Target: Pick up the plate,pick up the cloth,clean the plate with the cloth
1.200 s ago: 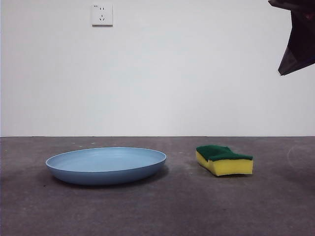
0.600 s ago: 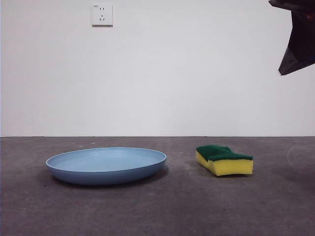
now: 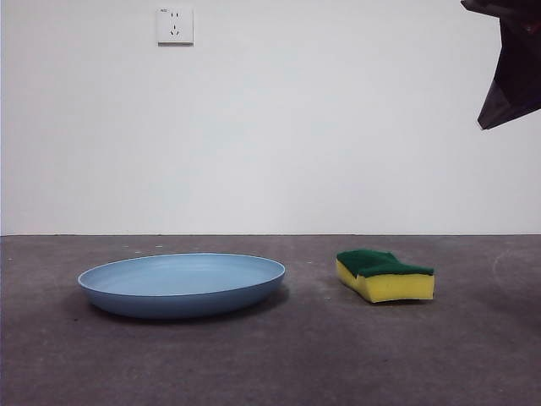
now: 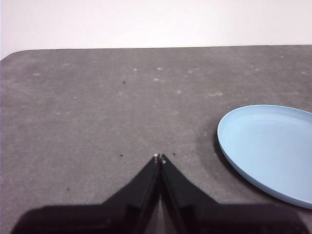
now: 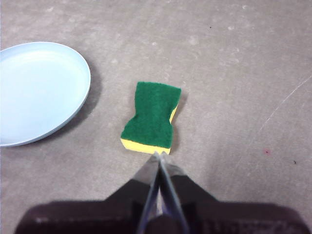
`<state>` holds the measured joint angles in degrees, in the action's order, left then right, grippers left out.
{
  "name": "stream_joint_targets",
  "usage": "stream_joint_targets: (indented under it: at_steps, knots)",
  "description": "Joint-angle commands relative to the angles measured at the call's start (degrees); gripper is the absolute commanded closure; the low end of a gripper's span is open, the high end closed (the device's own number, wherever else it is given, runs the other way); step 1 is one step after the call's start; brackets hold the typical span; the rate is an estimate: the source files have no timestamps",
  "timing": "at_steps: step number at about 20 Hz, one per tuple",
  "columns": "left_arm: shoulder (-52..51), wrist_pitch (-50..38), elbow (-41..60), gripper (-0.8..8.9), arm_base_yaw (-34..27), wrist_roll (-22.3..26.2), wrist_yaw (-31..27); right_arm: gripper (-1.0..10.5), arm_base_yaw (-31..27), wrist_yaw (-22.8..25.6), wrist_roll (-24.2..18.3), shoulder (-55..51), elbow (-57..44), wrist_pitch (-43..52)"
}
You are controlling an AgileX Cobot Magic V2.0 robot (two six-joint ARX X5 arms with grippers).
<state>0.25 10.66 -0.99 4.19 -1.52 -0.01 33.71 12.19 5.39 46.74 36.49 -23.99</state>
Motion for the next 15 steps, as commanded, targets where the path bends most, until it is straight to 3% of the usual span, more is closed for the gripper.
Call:
stream_joint_targets:
  at_steps: [1, 5, 8, 10, 13, 15]
  knots:
    - [-0.1, -0.1, 0.8, 8.16, -0.2, -0.3, 0.1, 9.5, 0.0, 0.2, 0.6, 0.0, 0.0, 0.3]
    - [-0.1, -0.1, 0.8, 8.17, -0.2, -0.3, 0.1, 9.5, -0.1, 0.2, 0.5, -1.3, 0.0, -0.6]
    - [-0.1, -0.1, 0.8, 8.16, -0.2, -0.3, 0.1, 9.5, -2.4, 0.0, -6.5, -5.9, -0.3, -1.0]
    - [-0.1, -0.1, 0.8, 8.16, -0.2, -0.3, 0.1, 9.5, -6.8, -0.7, -8.3, -11.0, -2.5, 1.8]
    - [-0.1, -0.1, 0.8, 8.16, -0.2, -0.3, 0.1, 9.5, -16.5, -9.6, -8.6, -21.9, -11.2, 12.7]
    - [-0.1, -0.1, 0.8, 8.16, -0.2, -0.3, 0.1, 9.5, -20.5, -10.8, -9.0, -28.5, -17.6, 17.5]
